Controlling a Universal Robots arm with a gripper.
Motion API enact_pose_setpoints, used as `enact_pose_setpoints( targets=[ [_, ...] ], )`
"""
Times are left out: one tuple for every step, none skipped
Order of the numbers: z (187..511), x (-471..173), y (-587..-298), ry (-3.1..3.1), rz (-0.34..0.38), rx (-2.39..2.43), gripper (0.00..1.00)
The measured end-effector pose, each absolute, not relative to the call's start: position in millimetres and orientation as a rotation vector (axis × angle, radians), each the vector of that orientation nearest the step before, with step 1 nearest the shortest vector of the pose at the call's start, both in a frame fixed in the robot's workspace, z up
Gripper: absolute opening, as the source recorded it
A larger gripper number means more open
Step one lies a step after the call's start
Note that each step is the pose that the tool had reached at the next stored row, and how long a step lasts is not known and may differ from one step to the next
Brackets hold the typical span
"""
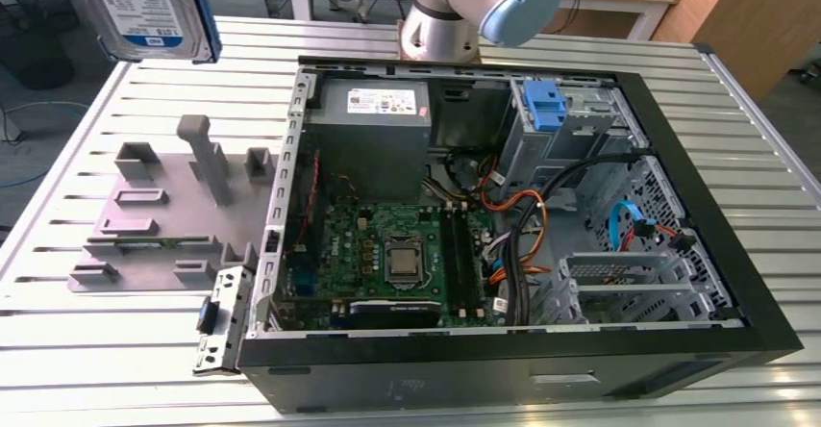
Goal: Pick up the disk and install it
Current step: 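Pick up the disk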
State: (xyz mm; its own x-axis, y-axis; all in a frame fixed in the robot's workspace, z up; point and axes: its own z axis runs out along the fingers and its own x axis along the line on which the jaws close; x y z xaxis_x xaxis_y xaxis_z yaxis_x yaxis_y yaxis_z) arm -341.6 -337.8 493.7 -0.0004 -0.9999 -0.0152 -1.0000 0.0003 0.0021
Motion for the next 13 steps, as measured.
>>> enact_pose_setpoints(
  targets=[
    [494, -338, -338, 2.215, 0.019, -2.214, 0.35],
    [494, -335, -338, 2.215, 0.019, -2.214, 0.35],
    [494, -331, -338, 2.215, 0.019, -2.214, 0.35],
    [494, -328, -338, 2.215, 0.019, -2.215, 0.35],
    [494, -324, -338, 2.215, 0.019, -2.215, 0.35],
    [494, -320, -338, 2.215, 0.019, -2.214, 0.35],
    [494, -317, -338, 2.215, 0.019, -2.214, 0.35],
    [494, -313, -338, 2.215, 0.019, -2.214, 0.35],
    [494, -310, -338, 2.215, 0.019, -2.215, 0.35],
    [494, -307, -338, 2.215, 0.019, -2.215, 0.35],
    [494, -303, -338, 2.215, 0.019, -2.215, 0.35],
    [494, -300, -338, 2.215, 0.019, -2.215, 0.35],
    [494, -296, -338, 2.215, 0.019, -2.214, 0.35]
  ],
)
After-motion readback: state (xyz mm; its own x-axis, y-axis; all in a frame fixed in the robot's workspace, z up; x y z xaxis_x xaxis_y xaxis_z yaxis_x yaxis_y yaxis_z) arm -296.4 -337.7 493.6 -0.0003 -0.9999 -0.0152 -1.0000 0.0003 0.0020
